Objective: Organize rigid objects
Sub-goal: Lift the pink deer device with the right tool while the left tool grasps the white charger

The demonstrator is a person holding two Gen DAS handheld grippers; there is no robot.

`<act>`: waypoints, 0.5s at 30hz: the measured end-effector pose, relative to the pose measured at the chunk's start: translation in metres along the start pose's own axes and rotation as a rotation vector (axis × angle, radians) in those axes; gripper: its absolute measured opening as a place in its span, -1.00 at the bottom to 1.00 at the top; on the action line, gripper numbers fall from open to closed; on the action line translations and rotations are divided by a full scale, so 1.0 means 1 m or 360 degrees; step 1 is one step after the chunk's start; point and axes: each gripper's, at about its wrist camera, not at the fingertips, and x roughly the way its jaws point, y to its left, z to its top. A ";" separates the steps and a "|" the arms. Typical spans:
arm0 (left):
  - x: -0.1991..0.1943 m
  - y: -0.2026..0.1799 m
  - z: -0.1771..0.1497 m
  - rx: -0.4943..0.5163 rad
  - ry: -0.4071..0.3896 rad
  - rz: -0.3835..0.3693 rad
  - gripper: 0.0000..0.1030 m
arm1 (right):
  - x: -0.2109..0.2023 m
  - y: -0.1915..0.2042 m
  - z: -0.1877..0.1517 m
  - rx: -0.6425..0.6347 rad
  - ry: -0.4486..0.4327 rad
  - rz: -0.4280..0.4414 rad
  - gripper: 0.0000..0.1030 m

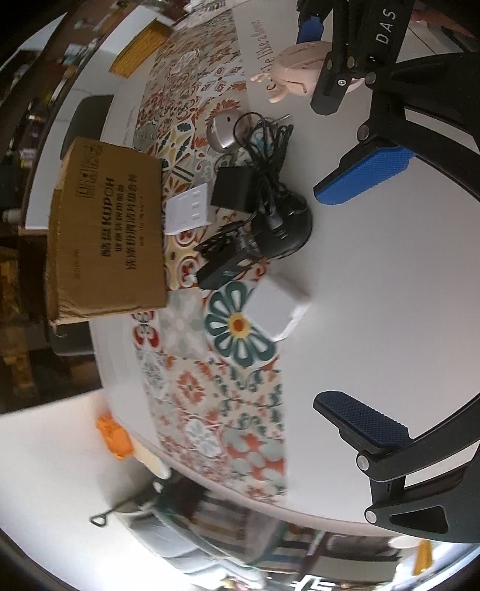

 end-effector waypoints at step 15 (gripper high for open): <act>0.048 0.029 0.008 0.0343 -0.0041 -0.0160 1.00 | 0.020 0.038 -0.011 0.0318 0.0070 -0.0041 0.44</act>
